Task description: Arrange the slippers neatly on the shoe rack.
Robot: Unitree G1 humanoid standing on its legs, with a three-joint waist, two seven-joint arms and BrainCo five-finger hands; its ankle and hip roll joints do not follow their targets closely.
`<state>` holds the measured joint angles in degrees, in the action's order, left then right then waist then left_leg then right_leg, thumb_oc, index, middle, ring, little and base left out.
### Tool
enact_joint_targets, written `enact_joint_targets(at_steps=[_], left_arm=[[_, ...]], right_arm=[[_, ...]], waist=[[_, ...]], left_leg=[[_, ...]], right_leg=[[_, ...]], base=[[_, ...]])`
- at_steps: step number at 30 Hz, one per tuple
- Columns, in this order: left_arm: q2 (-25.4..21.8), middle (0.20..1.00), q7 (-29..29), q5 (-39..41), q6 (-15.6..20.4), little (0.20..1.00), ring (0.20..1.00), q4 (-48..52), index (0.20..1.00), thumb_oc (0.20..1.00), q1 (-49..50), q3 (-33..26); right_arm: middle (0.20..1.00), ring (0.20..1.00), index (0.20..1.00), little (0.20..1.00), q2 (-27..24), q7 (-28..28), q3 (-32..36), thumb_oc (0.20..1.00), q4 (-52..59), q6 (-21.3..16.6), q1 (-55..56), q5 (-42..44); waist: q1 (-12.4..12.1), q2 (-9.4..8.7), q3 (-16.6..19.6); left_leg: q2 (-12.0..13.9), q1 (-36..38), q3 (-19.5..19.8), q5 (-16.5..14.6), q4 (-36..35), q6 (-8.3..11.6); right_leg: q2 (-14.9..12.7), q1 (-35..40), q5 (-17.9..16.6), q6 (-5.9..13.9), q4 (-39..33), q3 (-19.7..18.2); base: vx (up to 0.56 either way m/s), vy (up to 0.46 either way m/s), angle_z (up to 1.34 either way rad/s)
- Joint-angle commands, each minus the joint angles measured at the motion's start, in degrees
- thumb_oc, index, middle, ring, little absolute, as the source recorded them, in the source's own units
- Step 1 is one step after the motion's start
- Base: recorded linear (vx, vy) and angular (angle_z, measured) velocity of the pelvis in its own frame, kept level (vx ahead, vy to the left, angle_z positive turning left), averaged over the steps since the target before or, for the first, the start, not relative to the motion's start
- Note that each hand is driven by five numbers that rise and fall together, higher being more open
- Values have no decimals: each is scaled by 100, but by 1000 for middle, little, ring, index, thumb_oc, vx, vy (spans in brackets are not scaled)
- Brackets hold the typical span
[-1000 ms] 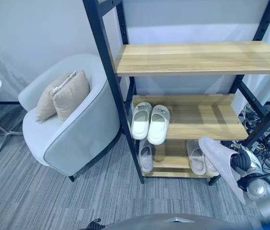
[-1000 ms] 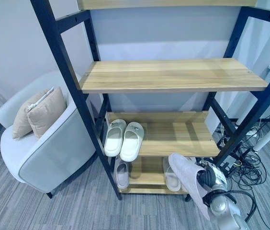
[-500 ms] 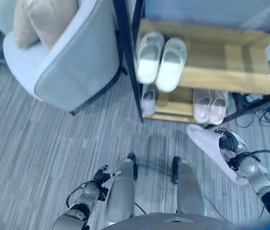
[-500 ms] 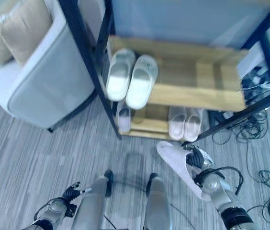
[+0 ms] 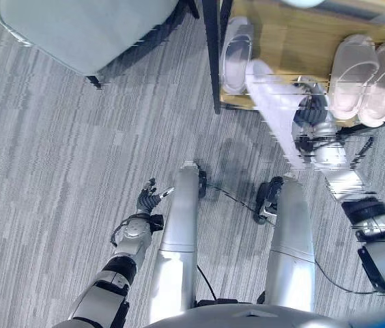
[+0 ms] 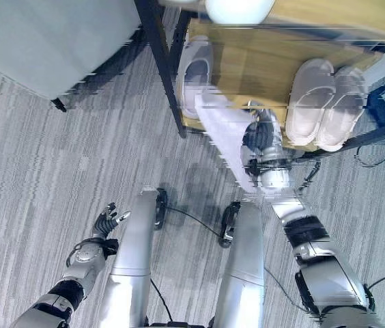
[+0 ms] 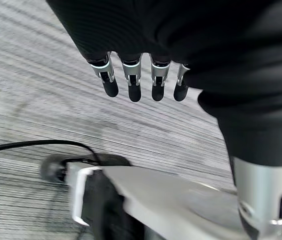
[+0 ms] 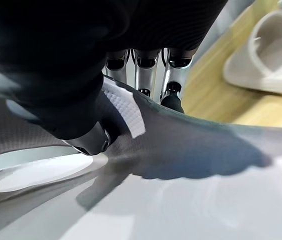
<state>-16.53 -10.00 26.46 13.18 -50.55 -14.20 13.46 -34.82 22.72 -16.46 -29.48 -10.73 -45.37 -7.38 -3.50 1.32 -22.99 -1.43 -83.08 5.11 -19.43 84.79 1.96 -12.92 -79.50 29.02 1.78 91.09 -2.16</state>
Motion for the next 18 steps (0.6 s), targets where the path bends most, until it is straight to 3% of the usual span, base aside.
enact_joint_targets(at_steps=[1, 7, 12, 15, 18], left_arm=[[87, 1000, -256, 90, 178, 1000, 1000, -200, 1000, 1000, 629, 312], [7, 1000, -330, 556, 212, 1000, 1000, -209, 1000, 1000, 820, 281], [-153, 1000, -357, 1021, 303, 1000, 1000, 306, 1000, 1000, 902, 193], [-242, 1000, -372, 1060, 353, 1000, 1000, 665, 1000, 1000, 969, 223], [-393, 1000, -380, 977, 323, 1000, 1000, 896, 1000, 1000, 1113, 358]], right_arm=[[200, 200, 200, 200, -383, 515, 94, 200, -6, -113, 130, -28], [200, 200, 200, 200, -450, 917, -138, 200, -1138, 67, -1023, 211], [200, 200, 200, 200, -516, 905, -666, 200, -1973, 338, -1738, 56], [200, 200, 200, 200, -660, 1025, -929, 200, -2111, 515, -1933, -376], [200, 200, 200, 200, -613, 1037, -1020, 200, -2482, 622, -2302, -254]], waist=[[-138, 203, 493], [-275, 265, 481], [-436, 242, 510], [-490, 237, 435], [-568, 212, 318]], left_leg=[[-90, 417, 148, -1328, 619, -437], [-281, -248, 186, -1673, 1931, -364], [-399, -623, 363, -1997, 2973, -287], [-386, -677, 418, -2178, 3410, -254], [-381, -684, 480, -2392, 3982, -232]], right_leg=[[-32, 257, 62, -49, -233, -193], [-162, -376, 486, -110, 1121, -352], [-178, -766, 852, -131, 2241, -502], [-176, -855, 982, -109, 2748, -592], [-115, -921, 1090, -143, 3340, -738]], base=[[71, -25, 12], [98, -38, 17], [113, -29, 9], [64, -25, -2], [65, -4, -8]])
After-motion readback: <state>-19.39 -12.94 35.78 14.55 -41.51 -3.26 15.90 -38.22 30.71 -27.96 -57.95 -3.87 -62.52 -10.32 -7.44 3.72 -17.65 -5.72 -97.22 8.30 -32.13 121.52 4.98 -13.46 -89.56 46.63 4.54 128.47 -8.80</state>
